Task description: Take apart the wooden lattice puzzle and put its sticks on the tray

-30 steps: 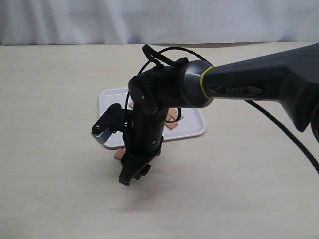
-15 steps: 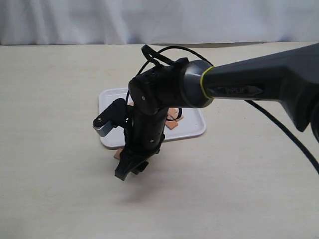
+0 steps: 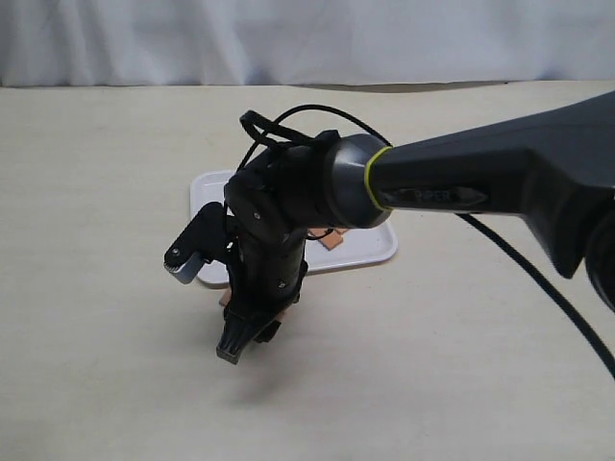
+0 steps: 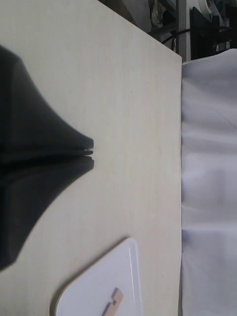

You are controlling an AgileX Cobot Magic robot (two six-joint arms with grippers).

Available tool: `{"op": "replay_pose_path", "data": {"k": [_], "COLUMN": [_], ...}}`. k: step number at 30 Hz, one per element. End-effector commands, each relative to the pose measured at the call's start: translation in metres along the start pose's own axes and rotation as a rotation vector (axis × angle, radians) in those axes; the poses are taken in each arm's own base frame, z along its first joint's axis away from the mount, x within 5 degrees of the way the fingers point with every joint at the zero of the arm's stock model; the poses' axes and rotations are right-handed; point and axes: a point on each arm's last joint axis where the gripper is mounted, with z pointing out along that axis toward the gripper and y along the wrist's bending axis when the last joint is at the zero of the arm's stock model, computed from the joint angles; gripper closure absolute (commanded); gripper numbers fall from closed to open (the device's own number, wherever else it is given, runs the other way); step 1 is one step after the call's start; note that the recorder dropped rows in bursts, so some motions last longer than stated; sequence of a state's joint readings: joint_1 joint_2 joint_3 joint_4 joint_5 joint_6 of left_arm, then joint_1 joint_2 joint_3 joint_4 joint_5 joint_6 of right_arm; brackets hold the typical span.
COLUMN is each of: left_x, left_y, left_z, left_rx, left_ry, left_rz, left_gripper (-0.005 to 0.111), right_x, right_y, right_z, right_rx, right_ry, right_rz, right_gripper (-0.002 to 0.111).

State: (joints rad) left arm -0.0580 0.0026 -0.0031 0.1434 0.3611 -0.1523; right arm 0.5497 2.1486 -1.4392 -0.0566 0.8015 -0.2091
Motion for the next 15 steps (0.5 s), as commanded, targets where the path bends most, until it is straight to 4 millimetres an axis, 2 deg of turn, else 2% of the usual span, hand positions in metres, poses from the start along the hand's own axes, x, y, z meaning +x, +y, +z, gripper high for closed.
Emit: {"op": "replay_pose_path", "data": {"k": [1,6,14,15], "left_x": [0.0004,0.0004,0.0004,0.0004], "left_y": [-0.0004,-0.0004,-0.0004,-0.0004], "left_z": [0.0002,0.0002,0.0002,0.0002], "left_rx": [0.007,0.007,0.007,0.007], "left_ry": [-0.005,-0.005,-0.005,-0.005], "left_rz": [0.005,0.005,0.005,0.005], "left_gripper": [0.107,0.107,0.107,0.107], "right_x": [0.0007,0.0031,0.0024,0.0024], "right_y": [-0.0008,-0.0004,-0.0005,-0.0005], "right_z": [-0.0005,-0.0006,-0.0005,-0.0005], "right_rx": [0.005,0.000,0.002,0.002], "right_ry": [0.014,0.040,0.032,0.032], "right_rz": [0.000,0.000,0.015,0.015], "right_gripper": [0.055,0.059,0.102,0.104]}}
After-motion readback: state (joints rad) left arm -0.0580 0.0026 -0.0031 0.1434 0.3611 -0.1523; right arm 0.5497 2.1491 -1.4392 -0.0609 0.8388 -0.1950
